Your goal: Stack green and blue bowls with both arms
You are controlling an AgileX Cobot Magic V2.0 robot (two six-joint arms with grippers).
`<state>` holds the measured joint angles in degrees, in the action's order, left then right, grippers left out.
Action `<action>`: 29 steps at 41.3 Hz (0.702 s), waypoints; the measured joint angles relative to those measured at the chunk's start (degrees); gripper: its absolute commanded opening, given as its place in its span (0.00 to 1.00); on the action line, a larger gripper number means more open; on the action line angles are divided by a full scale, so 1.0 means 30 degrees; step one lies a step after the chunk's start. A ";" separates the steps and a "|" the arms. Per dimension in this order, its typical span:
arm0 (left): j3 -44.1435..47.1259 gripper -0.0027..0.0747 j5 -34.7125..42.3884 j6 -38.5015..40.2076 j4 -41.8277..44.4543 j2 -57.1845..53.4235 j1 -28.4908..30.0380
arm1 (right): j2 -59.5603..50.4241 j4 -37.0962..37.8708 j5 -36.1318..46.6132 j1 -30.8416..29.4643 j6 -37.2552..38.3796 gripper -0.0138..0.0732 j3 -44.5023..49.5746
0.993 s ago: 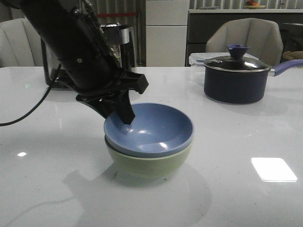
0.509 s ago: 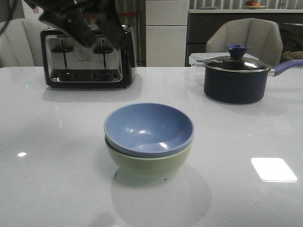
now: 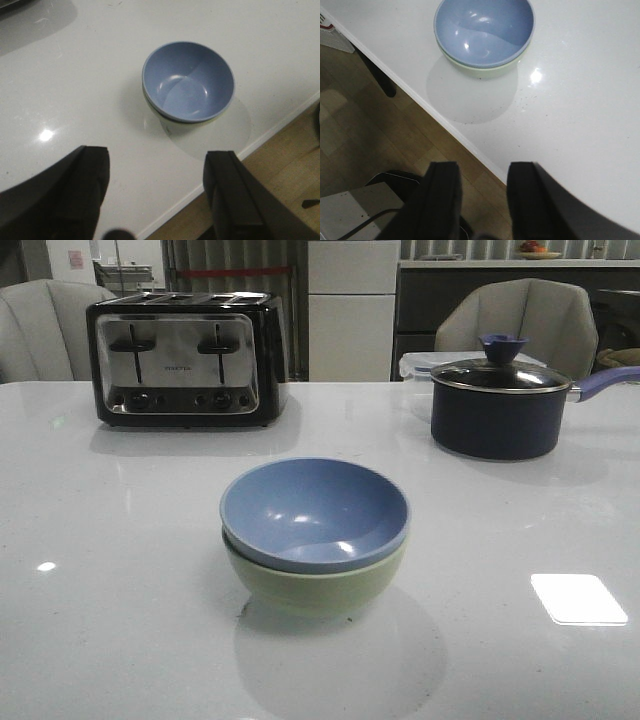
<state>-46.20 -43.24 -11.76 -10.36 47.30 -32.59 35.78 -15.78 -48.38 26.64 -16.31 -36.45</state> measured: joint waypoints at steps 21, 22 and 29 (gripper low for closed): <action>0.2791 0.61 -0.0329 0.0397 0.1596 -0.3572 -0.0031 | 0.0000 0.1505 -0.0148 -0.0035 0.0668 0.57 0.0000; 0.2791 0.60 -0.0329 0.0411 0.1596 -0.3572 -0.0031 | 0.0000 0.1505 -0.0148 -0.0035 0.0668 0.56 0.0000; 0.2791 0.34 -0.0301 0.0442 0.1596 -0.3572 -0.0031 | 0.0000 0.1541 -0.0148 -0.0035 0.0668 0.36 0.0000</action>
<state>-37.83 -44.14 -10.44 -5.57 36.58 -32.69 35.78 -11.16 -48.83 26.53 -14.30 -36.45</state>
